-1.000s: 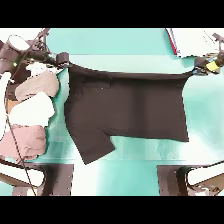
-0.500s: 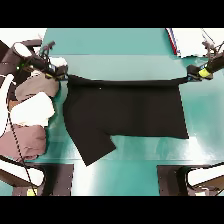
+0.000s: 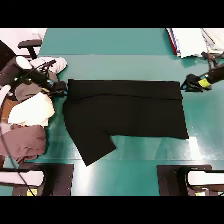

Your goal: Fold the shirts.

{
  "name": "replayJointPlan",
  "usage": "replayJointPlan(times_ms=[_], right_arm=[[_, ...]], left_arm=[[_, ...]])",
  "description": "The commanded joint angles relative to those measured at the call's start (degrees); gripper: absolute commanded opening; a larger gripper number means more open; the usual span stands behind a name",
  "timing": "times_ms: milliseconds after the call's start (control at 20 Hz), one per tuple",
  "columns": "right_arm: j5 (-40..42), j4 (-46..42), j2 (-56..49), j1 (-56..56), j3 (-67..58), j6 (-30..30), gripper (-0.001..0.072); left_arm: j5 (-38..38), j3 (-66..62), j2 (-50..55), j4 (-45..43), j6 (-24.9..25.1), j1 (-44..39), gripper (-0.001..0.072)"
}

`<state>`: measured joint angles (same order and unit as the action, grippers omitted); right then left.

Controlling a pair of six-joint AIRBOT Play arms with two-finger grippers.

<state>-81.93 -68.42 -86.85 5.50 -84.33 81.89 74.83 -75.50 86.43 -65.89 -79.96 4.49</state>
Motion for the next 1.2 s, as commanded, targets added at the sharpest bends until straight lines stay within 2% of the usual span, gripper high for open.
replayJointPlan(times_ms=[0,150,300,500,650,700,750,800,850,1100,1150], right_arm=[[-0.92,1.46,10.16,2.58,9.51,-1.05,0.0407],[0.96,1.49,17.33,4.42,17.51,-1.05,0.0407],[3.28,1.46,20.65,4.46,21.51,-1.05,0.0408],[4.07,1.44,22.36,4.46,23.65,-1.05,0.0407],[3.93,1.46,22.36,4.46,23.65,-1.05,0.0407],[3.8,1.49,22.36,4.46,23.65,-1.05,0.0407],[3.39,1.46,22.36,4.46,23.65,-1.05,0.0407],[2.6,1.18,22.34,4.63,23.65,-1.07,0.0407],[1.55,0.9,22.32,5.49,23.67,-1.42,0.0407],[-5.95,-2.34,22.53,16.15,27.47,-1.42,0.041],[-6.12,-2.95,22.64,19.06,30.88,-1.4,0.0451]], left_arm=[[0.72,13.53,-12.76,-6.97,-2.54,0.0,0.0417],[-0.7,31.61,-23.89,-2.78,-2.58,0.0,0.0418],[-5.09,43.93,-28.57,3.63,-2.43,0.0,0.0417],[-10.67,51.34,-28.65,14.75,2.71,0.0,0.0417],[-11.96,52.3,-28.65,16.79,3.1,0.0,0.0416],[-12.5,52.28,-28.65,18.01,3.13,0.0,0.0393],[-13.09,52.28,-28.65,19.45,4.04,0.0,0.0193],[-13.62,52.24,-28.65,21.42,5.31,0.0,0.0071],[-13.73,51.95,-28.65,22.6,5.55,0.0,0.0022],[-11.89,48.28,-34.38,20.35,5.4,0.0,0.002],[-11.04,47.76,-36.0,19.69,5.35,0.0,0.002]])
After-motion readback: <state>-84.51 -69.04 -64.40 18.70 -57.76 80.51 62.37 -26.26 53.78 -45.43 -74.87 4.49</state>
